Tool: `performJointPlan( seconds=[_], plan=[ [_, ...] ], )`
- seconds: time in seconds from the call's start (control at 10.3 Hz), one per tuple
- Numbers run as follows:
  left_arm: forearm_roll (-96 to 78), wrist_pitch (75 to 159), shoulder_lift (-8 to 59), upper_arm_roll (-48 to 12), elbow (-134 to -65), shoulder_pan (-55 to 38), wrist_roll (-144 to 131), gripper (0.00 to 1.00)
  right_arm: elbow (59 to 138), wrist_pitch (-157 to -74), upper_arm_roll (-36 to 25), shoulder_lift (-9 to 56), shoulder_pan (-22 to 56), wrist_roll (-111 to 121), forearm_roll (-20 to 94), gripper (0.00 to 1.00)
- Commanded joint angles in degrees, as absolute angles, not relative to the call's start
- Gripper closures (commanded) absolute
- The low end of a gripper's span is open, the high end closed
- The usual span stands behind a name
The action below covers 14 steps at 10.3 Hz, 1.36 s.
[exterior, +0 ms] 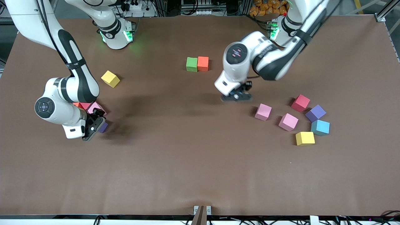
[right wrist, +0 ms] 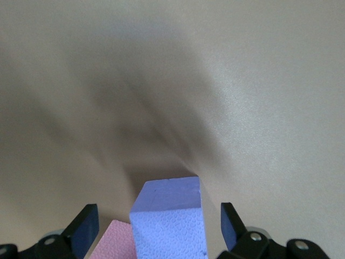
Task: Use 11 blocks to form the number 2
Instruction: 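Grasp the purple cube with the right gripper while the left gripper carries cyan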
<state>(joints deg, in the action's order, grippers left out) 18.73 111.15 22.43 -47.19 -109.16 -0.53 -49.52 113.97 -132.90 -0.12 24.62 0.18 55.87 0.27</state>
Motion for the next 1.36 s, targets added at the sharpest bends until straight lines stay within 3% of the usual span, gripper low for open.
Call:
performJointPlan(
  seconds=[0.0, 0.49, 0.97, 1.07, 1.27],
  plan=[
    [14.1, 107.5, 20.7, -49.2, -111.0, 0.3, -51.6, 0.94, 115.8, -135.4, 0.5, 25.0, -1.5, 60.2, 1.4, 0.00],
    [5.8, 110.5, 22.3, -49.2, -113.3, 2.5, -79.9, 0.98, 118.9, -139.6, 0.4, 26.4, -2.5, 63.3, 4.0, 0.00],
    [5.9, 135.1, 21.3, -49.3, -128.0, 3.8, -113.3, 0.96, 118.7, -140.4, -0.5, 27.2, -2.4, 63.7, 4.1, 0.00],
    [5.9, 135.5, 21.3, -49.4, -128.1, 3.5, -119.1, 0.97, 118.7, -140.3, -0.7, 27.2, -2.3, 64.0, 4.1, 0.11],
    [6.5, 135.9, 21.4, -50.2, -128.3, 0.2, -129.7, 0.99, 118.7, -140.3, -0.7, 27.2, -2.3, 65.3, 4.1, 0.43]
  ],
)
